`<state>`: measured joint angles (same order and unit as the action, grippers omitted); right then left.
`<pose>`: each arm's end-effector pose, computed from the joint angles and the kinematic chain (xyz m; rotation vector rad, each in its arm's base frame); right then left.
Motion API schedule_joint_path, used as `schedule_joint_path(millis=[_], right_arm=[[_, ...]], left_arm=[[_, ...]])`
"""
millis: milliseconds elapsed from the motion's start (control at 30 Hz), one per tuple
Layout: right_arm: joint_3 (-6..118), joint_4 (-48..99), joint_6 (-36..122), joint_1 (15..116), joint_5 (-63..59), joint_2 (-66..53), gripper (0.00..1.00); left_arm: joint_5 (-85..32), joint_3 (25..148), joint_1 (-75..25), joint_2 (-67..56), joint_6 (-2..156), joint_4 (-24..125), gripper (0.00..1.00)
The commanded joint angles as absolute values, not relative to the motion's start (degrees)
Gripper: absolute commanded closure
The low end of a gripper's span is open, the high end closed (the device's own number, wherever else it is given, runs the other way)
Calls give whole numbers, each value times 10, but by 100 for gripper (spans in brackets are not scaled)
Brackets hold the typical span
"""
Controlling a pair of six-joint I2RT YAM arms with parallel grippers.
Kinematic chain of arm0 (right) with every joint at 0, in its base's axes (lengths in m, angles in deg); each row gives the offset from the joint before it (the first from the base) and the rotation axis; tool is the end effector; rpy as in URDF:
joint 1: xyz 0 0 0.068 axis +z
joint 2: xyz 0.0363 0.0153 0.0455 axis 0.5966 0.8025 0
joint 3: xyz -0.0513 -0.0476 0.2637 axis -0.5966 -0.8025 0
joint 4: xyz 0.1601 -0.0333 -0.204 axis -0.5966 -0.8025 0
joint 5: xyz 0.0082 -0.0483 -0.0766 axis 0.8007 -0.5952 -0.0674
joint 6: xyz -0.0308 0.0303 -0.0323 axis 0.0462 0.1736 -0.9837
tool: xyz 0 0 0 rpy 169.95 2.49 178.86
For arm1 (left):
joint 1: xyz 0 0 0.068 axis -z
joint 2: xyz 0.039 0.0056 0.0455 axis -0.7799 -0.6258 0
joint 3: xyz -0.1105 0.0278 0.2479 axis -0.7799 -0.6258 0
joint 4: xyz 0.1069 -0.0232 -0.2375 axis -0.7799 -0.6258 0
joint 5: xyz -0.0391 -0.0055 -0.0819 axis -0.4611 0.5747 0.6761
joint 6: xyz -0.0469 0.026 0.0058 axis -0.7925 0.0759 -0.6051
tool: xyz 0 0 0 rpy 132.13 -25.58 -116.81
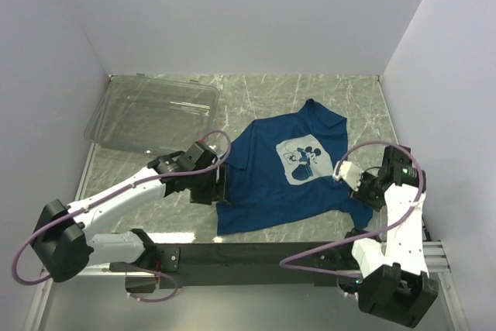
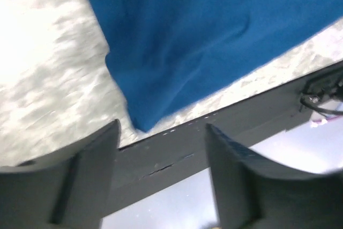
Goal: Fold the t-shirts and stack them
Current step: Flatten the tshirt out
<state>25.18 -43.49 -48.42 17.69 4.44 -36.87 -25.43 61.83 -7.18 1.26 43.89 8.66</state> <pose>0.1247 -0.0336 0.2472 -1.5474 2.3231 -0.0692 0.1593 -0.1622 0.2324 0.0338 2.8131 -0.6786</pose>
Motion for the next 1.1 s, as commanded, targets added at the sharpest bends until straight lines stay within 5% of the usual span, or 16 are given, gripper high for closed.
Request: schedule_joint_path(millis=[0,233,433,833,1067], right_arm=[[319,-398,-387,176,138,-313,48],[442,-241,-105,240,244,-103,39],[585,-163,116,284,199,96,44],[881,-202,152,321,89,355,47],[896,-194,148,348,32,402,48]], left_arm=[[-316,688,-73,48,453,47,23],[-379,790,-89,-88,564,171,23],[-427,947,-100,-301,614,171,40],[-425,986,-104,-404,619,174,47],[-424,987,-104,-416,618,172,47]])
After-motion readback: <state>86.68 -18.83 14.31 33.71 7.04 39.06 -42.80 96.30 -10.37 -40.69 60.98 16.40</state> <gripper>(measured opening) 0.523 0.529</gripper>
